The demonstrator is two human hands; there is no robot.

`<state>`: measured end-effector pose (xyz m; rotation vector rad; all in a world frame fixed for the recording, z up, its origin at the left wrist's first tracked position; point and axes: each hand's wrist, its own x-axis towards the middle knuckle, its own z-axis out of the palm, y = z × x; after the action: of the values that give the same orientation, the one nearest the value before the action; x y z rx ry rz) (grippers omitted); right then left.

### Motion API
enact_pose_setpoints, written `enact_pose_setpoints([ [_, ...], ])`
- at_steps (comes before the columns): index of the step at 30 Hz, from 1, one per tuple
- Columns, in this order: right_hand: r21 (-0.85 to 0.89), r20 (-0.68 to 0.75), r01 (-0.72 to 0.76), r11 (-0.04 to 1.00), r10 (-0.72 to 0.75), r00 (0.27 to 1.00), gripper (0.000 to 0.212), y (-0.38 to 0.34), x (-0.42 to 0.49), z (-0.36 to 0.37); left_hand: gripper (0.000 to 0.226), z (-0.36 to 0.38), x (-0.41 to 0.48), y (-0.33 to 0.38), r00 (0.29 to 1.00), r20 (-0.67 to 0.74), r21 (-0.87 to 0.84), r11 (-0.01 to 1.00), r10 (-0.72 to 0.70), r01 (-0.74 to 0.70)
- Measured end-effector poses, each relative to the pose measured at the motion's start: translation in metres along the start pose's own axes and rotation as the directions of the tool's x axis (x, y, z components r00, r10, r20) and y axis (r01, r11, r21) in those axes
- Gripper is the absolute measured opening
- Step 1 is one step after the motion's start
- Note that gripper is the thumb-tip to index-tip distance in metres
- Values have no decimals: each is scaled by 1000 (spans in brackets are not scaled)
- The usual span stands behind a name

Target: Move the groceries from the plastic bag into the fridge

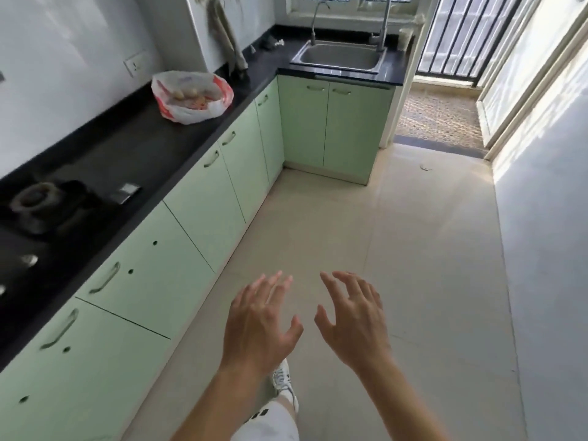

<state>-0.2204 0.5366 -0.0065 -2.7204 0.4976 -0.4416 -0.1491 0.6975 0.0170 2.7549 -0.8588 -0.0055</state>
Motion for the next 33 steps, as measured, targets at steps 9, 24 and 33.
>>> enact_pose_setpoints([
  [9,-2,68,119,993,-119,991,56,-39,141,50,63,-11,116,-81,993,-51,-27,994,-104,103],
  [24,25,148,171,985,-173,974,58,-65,306,106,64,-20,264,-156,989,-36,20,989,-147,147],
  [33,40,151,203,978,-207,967,57,-27,422,135,68,-4,383,-155,984,-14,51,983,-178,178],
])
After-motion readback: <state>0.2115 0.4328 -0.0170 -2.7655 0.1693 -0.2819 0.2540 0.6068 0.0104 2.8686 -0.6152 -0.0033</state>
